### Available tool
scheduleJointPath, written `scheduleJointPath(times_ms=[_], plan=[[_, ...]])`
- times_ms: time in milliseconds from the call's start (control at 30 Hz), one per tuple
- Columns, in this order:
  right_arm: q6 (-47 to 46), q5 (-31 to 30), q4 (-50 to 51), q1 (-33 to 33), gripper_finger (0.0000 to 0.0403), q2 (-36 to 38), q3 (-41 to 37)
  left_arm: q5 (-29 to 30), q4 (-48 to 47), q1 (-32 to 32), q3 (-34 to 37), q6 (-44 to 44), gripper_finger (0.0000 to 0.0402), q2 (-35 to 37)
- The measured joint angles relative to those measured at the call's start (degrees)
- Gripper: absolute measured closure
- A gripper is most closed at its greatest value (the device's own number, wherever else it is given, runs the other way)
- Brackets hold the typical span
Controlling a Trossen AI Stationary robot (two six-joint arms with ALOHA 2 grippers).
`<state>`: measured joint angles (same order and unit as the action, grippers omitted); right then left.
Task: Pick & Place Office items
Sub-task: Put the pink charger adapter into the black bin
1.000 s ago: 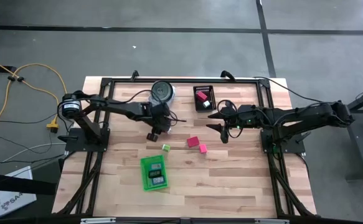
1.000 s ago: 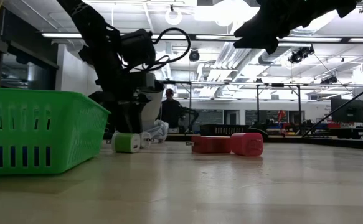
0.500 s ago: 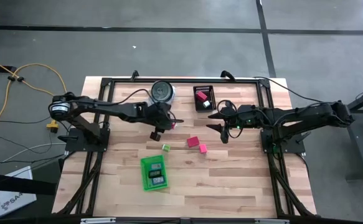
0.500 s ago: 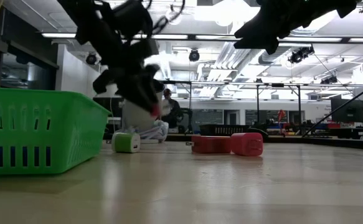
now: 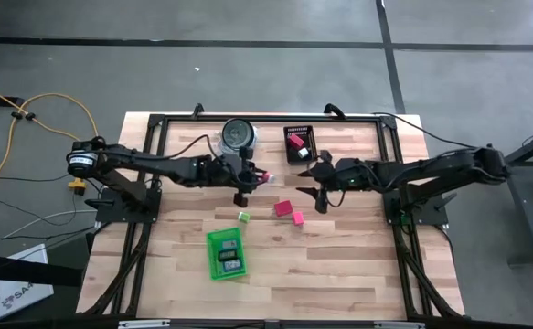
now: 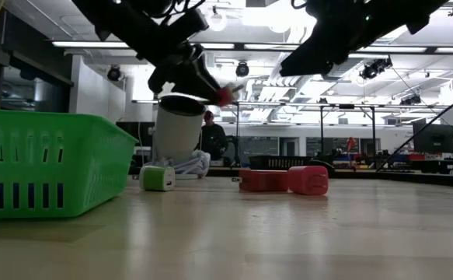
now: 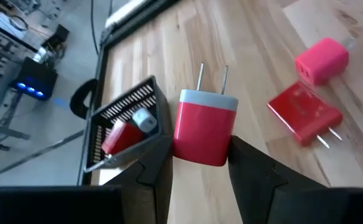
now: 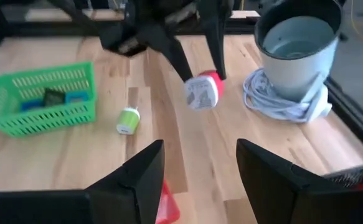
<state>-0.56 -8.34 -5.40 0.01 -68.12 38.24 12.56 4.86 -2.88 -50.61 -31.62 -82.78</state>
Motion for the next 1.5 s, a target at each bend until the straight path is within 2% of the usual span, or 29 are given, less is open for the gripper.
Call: scheduleJointPath(times_ms=[167,533,1500], plan=[[6.75,-0.07,-5.74,0.0,0.0215,-4.03,0.0,3.27,1.83,1.52,0.0,0.34,0.0281,0.0],[13.93,-2.2,-14.8,0.0,0.0215,-7.41,0.0,3.84,7.43,3.14,0.0,1.66,0.0281,0.0],[18.88,-1.98,-21.54,0.0,0.0214,-7.41,0.01,2.3,17.04,3.13,0.0,3.62,0.0281,-0.02]])
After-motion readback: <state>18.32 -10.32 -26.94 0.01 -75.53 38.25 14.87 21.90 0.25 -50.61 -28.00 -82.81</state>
